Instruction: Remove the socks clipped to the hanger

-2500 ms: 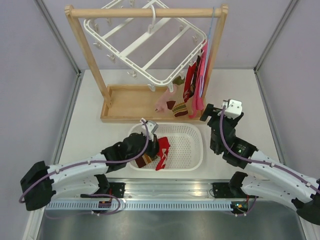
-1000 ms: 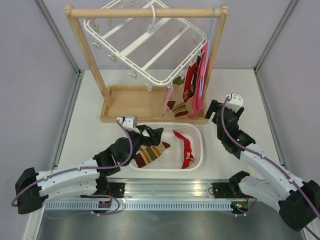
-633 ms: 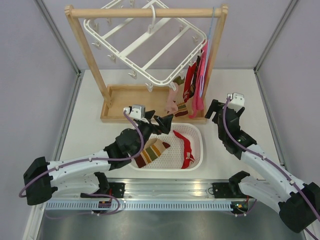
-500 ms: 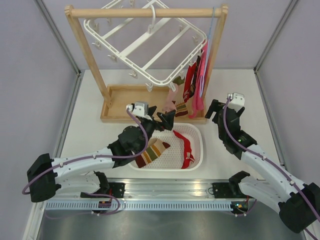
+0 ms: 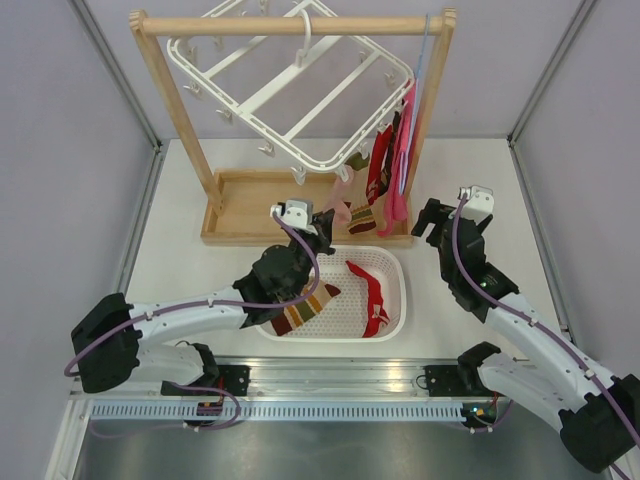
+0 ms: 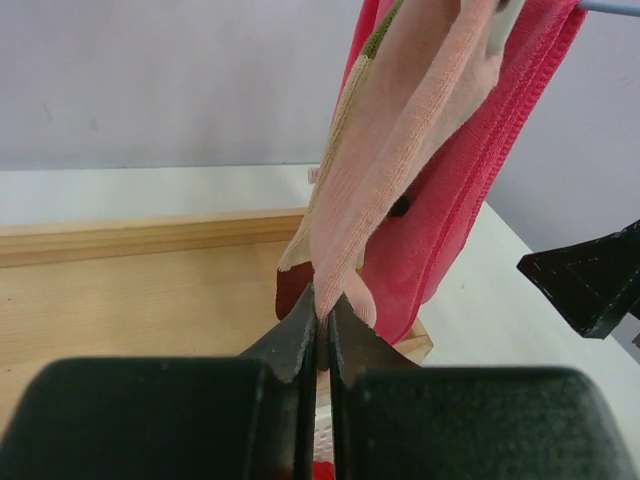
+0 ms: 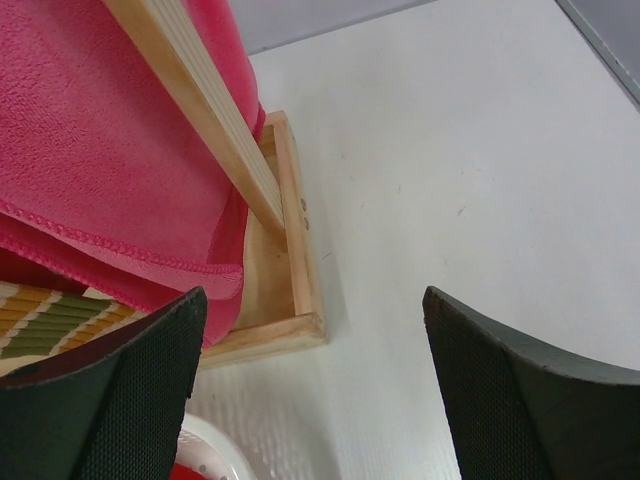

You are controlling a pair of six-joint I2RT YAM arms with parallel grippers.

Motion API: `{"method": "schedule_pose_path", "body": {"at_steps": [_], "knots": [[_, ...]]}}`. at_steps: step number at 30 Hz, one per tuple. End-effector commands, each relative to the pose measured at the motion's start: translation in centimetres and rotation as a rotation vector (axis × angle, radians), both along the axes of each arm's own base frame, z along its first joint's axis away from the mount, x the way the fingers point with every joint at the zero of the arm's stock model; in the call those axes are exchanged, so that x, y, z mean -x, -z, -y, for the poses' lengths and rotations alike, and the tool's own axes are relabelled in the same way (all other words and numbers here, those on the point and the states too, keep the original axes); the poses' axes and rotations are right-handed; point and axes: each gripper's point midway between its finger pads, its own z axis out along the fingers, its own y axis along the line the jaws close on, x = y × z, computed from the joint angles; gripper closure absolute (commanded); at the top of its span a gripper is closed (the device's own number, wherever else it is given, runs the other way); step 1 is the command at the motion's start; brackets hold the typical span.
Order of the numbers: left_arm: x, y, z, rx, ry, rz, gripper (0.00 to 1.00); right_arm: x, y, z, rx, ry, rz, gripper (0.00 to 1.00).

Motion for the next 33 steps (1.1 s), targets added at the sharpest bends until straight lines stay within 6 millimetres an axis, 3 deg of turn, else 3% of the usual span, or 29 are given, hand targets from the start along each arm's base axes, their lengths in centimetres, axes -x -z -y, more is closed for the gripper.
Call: {"method": "schedule_pose_path", "body": {"at_steps": [1, 12, 17, 20, 25, 26, 28, 29, 30, 32, 33], "knots": [[-0.3, -2.9, 0.2, 0.056, -0.011, 0.05, 0.98, -0.1, -0.9, 0.1, -0.009, -0.001, 0.03, 0.09], [1.1, -2.7, -0.1, -0.013, -0.054, 0.035, 0.98, -0.2, -0.8, 0.1, 0.025, -0.008, 0.002, 0.12], [2.8, -2.3, 1.8, -0.115, -0.079, 0.042, 0.98, 1.0, -3.5, 1.3, 0.057, 0.024, 0.023, 0.14], [3.3, -2.2, 2.2, -0.113, -0.088, 0.033, 0.98, 2.2, -6.4, 0.9, 0.014, -0.008, 0.086, 0.14], [3.6, -2.0, 2.5, -0.093, -0.098, 0.016, 0.98, 3.5, -10.4, -1.9, -0.05, -0.112, 0.164, 0.14], [3.7, -2.0, 2.4, -0.089, -0.101, 0.014, 0.98, 3.7, -10.7, -3.7, -0.039, -0.166, 0.161, 0.14], [3.7, -2.1, 2.2, -0.077, -0.113, 0.009, 0.98, 4.1, -12.8, -4.9, -0.027, -0.167, 0.189, 0.15], [3.7, -2.2, 2.1, -0.075, -0.118, 0.009, 0.98, 4.1, -12.8, -6.1, 0.001, -0.181, 0.177, 0.14], [3.7, -2.4, 1.6, -0.067, -0.131, 0.007, 0.98, 5.0, -14.5, -7.2, 0.015, -0.192, 0.202, 0.15], [3.8, -2.4, 1.2, -0.034, -0.139, -0.006, 0.98, 6.1, -15.6, -9.8, 0.041, -0.244, 0.208, 0.14], [3.9, -2.7, 0.9, -0.017, -0.141, -0.007, 0.98, 6.4, -17.2, -9.7, 0.048, -0.222, 0.229, 0.15]]}}
